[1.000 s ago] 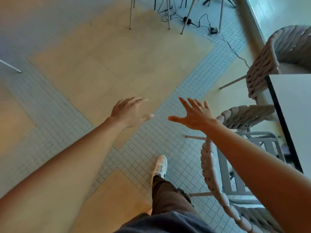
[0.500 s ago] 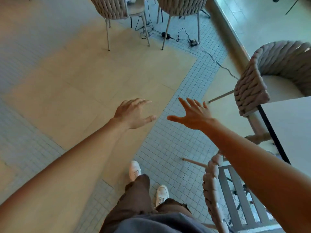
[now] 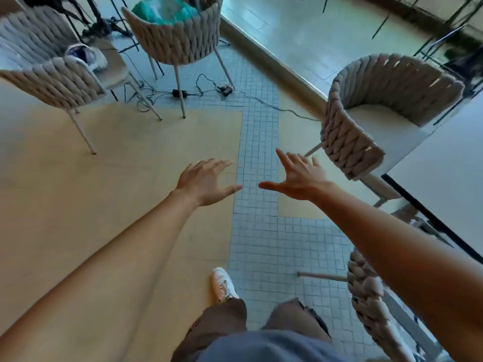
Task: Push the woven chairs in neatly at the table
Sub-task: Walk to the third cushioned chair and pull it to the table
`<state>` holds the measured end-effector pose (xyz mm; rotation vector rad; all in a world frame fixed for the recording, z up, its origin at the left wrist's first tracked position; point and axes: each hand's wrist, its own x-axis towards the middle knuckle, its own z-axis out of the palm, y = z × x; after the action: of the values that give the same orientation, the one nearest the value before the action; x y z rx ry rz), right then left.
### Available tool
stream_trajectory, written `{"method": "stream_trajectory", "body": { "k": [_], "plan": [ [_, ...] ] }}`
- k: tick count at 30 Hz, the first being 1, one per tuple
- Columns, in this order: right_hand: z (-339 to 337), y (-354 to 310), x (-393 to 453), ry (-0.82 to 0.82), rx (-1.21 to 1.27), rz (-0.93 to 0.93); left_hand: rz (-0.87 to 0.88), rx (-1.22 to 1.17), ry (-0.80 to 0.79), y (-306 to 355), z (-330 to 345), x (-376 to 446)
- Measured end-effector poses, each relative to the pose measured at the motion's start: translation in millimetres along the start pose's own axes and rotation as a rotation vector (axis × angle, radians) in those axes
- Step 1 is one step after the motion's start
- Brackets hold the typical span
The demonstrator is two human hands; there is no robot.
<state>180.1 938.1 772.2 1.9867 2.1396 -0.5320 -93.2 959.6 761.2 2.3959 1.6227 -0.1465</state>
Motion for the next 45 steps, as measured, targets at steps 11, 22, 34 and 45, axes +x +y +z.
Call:
{"method": "stream_trajectory", "body": {
  "k": [11,22,34,45],
  "plan": [
    [-32,48,81,0.125,0.108,0.239,0.278,0.148,-0.02,-24,-36,164],
    [-43,174,189,0.102,0.175,0.415,0.43,0.248,-0.052,29,-58,365],
    [-78,278,255,0.087,0.241,0.524,0.631,0.263,-0.059,141,-88,530],
    [-75,298,303,0.034,0.399,0.764,0.952,0.287,-0.154,211,-65,643]
  ]
}}
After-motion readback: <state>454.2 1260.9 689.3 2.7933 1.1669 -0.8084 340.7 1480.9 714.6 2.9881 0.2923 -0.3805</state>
